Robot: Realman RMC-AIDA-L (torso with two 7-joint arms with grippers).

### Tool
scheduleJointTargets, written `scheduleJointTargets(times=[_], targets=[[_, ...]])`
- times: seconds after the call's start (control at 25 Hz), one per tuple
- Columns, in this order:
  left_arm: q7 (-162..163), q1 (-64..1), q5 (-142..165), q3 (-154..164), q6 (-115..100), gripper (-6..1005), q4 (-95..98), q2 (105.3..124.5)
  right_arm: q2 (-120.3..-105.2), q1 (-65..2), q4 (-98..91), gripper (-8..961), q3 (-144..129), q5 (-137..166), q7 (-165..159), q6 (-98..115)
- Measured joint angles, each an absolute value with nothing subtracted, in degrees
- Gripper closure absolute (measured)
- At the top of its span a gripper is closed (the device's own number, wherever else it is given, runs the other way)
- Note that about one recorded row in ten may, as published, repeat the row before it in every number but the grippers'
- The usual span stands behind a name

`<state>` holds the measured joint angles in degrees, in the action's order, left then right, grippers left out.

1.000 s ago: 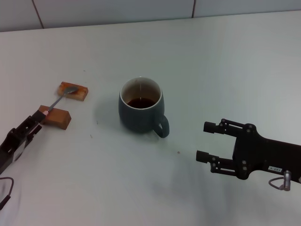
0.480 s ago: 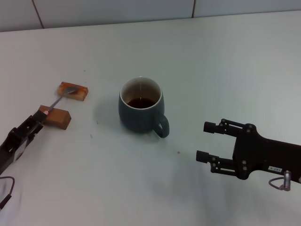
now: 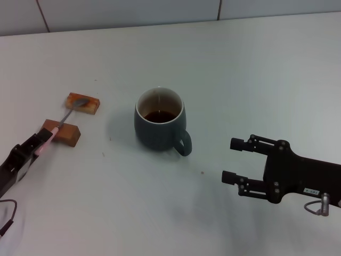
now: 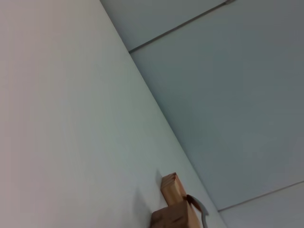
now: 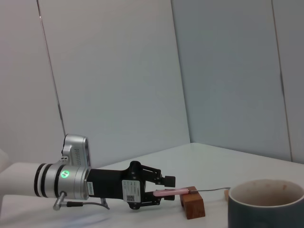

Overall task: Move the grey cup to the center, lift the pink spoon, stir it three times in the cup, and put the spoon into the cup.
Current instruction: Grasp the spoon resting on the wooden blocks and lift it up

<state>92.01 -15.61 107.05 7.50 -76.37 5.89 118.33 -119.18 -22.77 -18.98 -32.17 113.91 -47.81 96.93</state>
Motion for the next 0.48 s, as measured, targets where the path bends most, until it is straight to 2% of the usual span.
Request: scheduleJointTargets(times=[0.32,0.36,0.48], targets=[[92.22,-15.23,107.06,7.49,-75.84,670,5.24,118.32,-119.18,-22.79,-18.98,209,-32.99,113.91,-47.81,96.91],[92.22,-15.22,107.05,7.51,-75.84,634,5.18,118.32,-119.18,-22.81,-18.98,209,-33.03,113.90,-47.81,96.91],[92.24,-15.21,107.05,7.55,-75.84,632,5.03,118.30,-119.18,-22.83,-18.99,209,-33.04,113.90,-47.82,96.89]])
